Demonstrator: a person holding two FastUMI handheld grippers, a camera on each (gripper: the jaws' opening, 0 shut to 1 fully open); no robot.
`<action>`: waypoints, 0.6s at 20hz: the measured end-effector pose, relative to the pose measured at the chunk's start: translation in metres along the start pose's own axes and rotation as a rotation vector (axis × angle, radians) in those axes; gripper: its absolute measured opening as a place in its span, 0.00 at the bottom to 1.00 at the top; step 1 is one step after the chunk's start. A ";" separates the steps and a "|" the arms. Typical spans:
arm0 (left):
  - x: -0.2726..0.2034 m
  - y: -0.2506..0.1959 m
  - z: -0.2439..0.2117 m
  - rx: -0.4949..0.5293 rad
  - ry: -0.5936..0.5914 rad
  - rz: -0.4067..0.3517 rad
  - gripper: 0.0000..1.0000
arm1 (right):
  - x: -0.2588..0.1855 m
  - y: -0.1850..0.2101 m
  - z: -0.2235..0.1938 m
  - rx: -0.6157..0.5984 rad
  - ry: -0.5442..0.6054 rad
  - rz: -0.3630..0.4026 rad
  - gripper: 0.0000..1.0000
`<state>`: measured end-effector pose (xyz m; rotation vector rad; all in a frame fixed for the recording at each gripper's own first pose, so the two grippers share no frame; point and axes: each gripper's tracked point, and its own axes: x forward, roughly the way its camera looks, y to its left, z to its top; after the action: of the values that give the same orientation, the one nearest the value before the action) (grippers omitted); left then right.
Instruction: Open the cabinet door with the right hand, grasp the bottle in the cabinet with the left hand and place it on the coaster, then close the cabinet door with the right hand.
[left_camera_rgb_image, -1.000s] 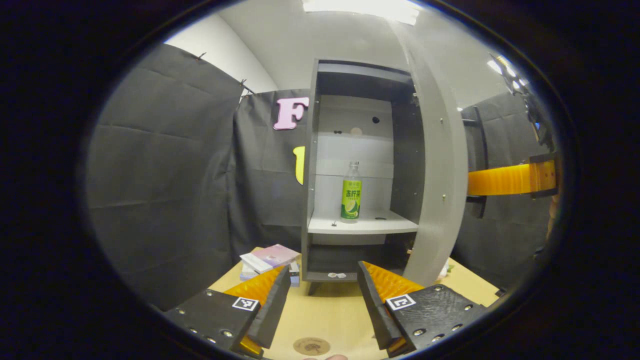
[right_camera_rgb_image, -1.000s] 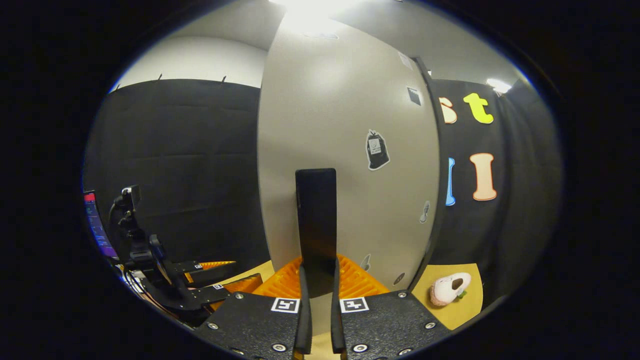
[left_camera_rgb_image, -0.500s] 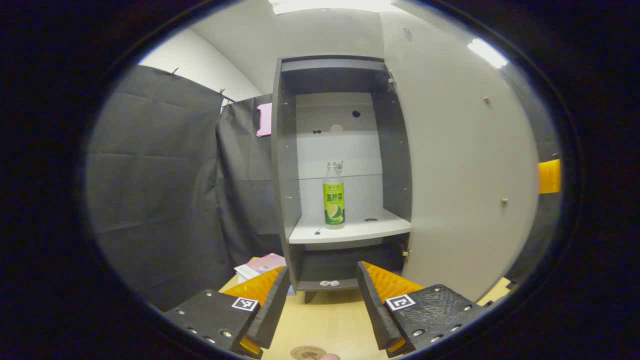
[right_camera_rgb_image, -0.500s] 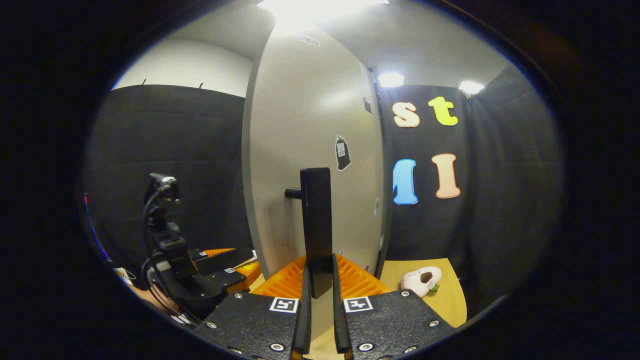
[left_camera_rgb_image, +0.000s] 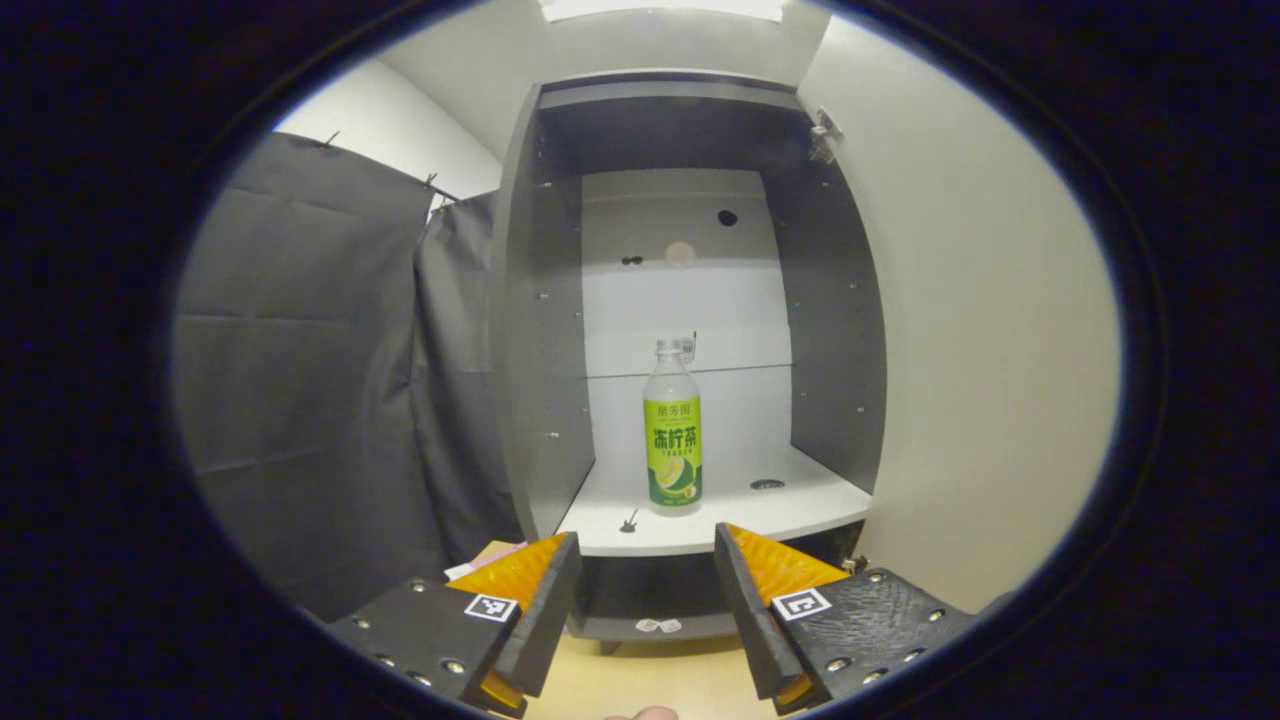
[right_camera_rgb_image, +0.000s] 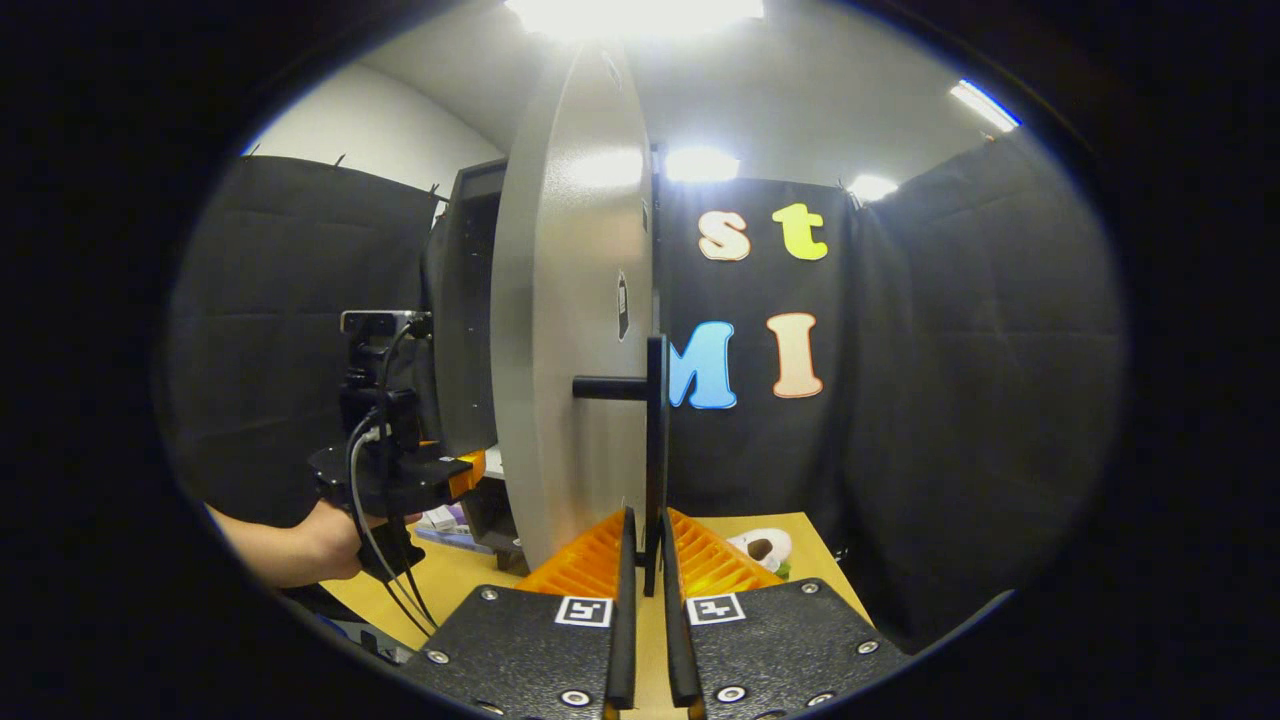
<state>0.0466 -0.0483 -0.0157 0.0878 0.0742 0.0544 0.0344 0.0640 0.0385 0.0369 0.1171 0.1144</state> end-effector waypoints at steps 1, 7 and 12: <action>0.015 -0.003 0.002 0.019 -0.013 -0.006 0.77 | -0.001 -0.003 0.000 0.011 0.001 -0.018 0.11; 0.094 -0.021 0.004 0.034 -0.033 -0.040 0.76 | -0.014 -0.030 -0.006 0.092 0.003 -0.102 0.30; 0.145 -0.021 -0.002 0.092 -0.041 -0.027 0.80 | -0.032 -0.043 -0.020 -0.026 0.008 -0.188 0.65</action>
<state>0.1920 -0.0603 -0.0300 0.1794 0.0366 0.0224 0.0052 0.0180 0.0202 -0.0003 0.1268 -0.0713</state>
